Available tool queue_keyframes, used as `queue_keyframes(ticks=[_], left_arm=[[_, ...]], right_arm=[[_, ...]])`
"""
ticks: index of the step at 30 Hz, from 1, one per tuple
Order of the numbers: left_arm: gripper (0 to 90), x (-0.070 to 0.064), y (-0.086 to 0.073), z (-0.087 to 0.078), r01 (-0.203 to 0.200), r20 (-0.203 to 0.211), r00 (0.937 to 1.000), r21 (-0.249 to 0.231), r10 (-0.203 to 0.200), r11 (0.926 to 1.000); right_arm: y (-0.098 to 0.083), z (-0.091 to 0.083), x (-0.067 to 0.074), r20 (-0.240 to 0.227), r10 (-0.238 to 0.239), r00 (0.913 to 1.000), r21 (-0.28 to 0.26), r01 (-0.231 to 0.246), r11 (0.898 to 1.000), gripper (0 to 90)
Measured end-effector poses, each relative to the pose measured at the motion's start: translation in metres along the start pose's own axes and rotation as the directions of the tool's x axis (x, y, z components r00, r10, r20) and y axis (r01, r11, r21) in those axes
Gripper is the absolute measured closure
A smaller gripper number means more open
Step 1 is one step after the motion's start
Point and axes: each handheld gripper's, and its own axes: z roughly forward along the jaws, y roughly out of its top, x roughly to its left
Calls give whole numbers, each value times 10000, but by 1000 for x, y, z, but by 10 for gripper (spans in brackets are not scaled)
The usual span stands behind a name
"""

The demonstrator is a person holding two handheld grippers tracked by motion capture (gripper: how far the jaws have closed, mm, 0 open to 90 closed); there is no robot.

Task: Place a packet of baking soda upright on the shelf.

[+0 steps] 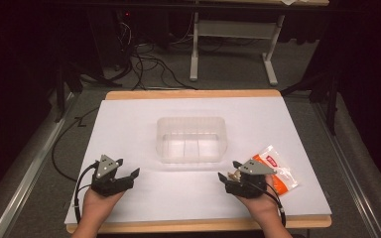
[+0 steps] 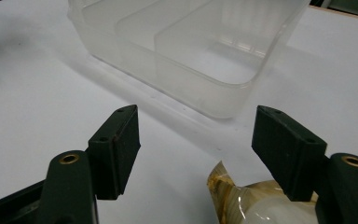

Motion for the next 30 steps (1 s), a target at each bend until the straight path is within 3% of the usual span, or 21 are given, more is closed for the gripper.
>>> queue_keyframes(ticks=[9,12,13,14,15,16,17,18,19,20,24,25,29,30], left_arm=[[306,0,0,1,-54,-22,10000,-1,54,10000],[306,3,2,1,50,-8,10000,-67,-50,10000],[306,3,2,1,50,-8,10000,-67,-50,10000],[308,5,4,1,118,-59,9999,-151,-119,9998],[307,5,4,1,118,-59,9999,-151,-119,9998],[307,7,6,2,61,-197,9998,-178,-64,9998],[307,7,6,2,61,-197,9998,-178,-64,9998],[308,10,8,4,15,-330,9995,-139,-20,9999],[308,10,8,4,15,-330,9995,-139,-20,9999],[308,12,9,6,110,-318,9994,-40,-111,9999],[311,15,14,11,338,-256,9991,-133,-341,9993],[312,15,15,12,412,-180,9990,-257,-417,9988],[316,14,20,18,462,14,9989,-323,-462,9984],[316,13,21,19,470,88,9989,-332,-467,9983]], right_arm=[[-1,-10,-14,329,420,9986,-183,-414,9990,323],[-7,-20,-33,884,944,9916,-230,-927,9954,322],[-7,-20,-33,884,944,9916,-230,-927,9954,322],[-12,-26,-45,1206,1245,9849,-181,-1232,9922,323],[-12,-26,-45,1206,1245,9849,-181,-1232,9922,323],[-18,-33,-57,1528,1548,9761,-144,-1545,9879,325],[-18,-33,-57,1528,1548,9761,-144,-1545,9879,325],[-26,-41,-70,1830,1998,9626,-160,-2003,9796,333],[-26,-41,-70,1830,1998,9626,-160,-2003,9796,333],[-29,-45,-75,1974,2162,9562,-132,-2179,9759,337],[-47,-65,-99,2754,2971,9143,-143,-3051,9522,348],[-50,-68,-103,2906,3004,9085,-130,-3102,9506,348],[-68,-82,-122,3490,3668,8624,-161,-3858,9224,347],[-74,-86,-128,3598,3987,8436,-223,-4194,9075,345]])
